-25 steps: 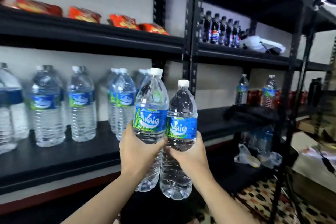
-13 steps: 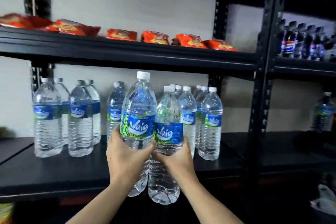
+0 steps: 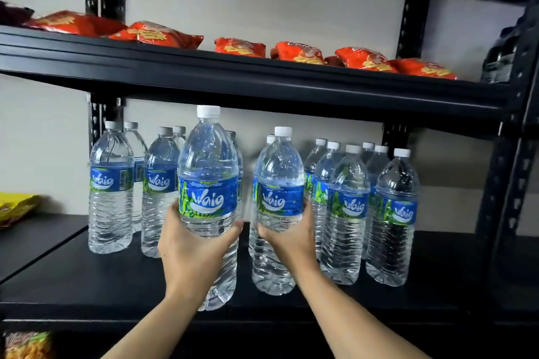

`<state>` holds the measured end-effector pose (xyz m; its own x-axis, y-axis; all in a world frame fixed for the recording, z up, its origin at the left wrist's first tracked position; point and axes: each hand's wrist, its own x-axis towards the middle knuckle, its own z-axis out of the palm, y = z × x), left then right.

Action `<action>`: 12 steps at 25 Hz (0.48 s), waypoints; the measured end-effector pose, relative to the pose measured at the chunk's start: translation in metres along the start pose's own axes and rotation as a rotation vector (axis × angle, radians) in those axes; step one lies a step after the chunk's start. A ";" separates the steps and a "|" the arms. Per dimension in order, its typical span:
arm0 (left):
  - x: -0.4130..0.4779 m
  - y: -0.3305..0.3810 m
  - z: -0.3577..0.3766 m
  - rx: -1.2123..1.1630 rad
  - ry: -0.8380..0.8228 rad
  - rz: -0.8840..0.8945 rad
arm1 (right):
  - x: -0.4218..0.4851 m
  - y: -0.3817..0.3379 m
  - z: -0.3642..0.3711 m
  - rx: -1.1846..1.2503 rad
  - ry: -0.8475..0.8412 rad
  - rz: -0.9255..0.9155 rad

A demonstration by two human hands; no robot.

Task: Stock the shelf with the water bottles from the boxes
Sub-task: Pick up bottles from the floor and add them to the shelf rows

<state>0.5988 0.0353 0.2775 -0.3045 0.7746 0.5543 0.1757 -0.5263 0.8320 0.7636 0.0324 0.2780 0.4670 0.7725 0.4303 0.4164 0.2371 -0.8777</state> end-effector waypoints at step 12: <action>0.009 -0.008 0.005 -0.007 -0.046 -0.010 | -0.006 0.046 -0.005 -0.073 -0.240 0.098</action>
<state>0.5997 0.0486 0.2760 -0.2628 0.7951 0.5465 0.1664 -0.5206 0.8374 0.7836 0.0356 0.2362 0.3130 0.9093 0.2743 0.4375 0.1183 -0.8914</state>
